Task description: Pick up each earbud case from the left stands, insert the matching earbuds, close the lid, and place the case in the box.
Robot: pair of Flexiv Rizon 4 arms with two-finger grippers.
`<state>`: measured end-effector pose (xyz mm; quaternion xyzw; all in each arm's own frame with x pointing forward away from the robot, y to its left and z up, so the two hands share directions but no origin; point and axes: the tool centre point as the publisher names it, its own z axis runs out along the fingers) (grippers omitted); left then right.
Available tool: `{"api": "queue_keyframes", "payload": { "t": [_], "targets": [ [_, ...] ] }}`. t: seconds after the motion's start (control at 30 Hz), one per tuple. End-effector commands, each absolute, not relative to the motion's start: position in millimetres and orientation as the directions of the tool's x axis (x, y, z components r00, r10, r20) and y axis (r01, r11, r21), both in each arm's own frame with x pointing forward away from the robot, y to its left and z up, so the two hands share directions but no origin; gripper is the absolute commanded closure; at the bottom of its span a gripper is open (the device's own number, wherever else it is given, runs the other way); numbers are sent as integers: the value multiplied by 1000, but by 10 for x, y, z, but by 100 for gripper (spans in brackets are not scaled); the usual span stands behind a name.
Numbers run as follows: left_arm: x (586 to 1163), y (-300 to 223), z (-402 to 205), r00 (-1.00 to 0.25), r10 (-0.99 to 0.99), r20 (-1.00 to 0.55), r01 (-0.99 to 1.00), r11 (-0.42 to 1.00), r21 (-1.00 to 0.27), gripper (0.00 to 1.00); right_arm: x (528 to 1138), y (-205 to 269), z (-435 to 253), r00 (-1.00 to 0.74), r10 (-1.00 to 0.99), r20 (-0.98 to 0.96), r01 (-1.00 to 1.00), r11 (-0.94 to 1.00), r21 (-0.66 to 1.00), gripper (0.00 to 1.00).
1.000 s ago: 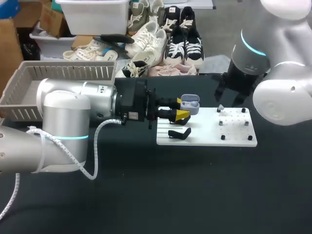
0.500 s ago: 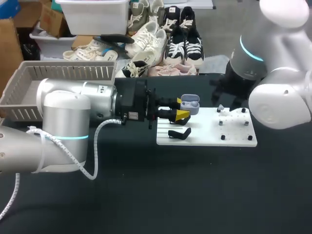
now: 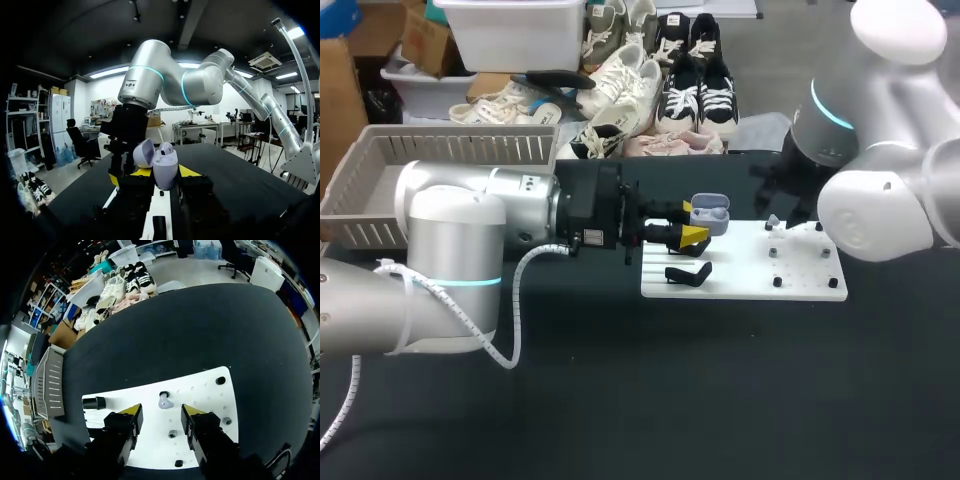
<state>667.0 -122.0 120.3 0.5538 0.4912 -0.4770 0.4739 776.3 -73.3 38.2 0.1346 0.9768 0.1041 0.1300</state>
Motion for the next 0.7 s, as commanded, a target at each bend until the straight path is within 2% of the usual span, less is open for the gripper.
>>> {"api": "queue_keyframes", "payload": {
  "t": [0.03,0.4,0.6,0.7],
  "targets": [
    [6657,-1222,1203,63,92,-994,996,-63,58,100,7786,-745,339,-930,295,-221,241,940,241,53],
    [6657,-1222,1203,63,92,-994,996,-63,58,100,7827,-783,271,-920,333,-205,278,926,255,59],
    [6657,-1222,1203,63,92,-994,996,-63,58,100,7834,-775,263,-919,341,-200,286,922,260,65],
    [6657,-1222,1203,63,92,-994,996,-63,58,100,7833,-747,264,-920,337,-199,282,924,260,64]
  ]
}}
